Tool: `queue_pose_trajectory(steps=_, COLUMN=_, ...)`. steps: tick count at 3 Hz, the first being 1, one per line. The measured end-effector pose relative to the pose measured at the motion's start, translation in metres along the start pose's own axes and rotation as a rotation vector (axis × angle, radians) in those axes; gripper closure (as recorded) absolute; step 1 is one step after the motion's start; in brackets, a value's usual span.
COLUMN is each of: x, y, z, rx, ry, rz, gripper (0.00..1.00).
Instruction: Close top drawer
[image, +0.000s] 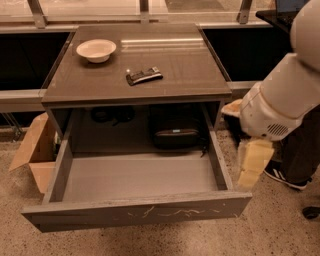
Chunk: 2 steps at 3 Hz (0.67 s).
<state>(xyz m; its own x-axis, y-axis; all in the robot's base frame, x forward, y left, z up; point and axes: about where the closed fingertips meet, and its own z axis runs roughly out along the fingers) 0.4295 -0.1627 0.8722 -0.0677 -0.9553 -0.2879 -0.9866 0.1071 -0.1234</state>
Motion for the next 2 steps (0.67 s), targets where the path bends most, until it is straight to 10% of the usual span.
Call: queue_pose_trajectory(steps=2, x=-0.01, y=0.033, z=0.076, rx=-0.096, ry=-0.079, rz=-0.015, gripper=0.5)
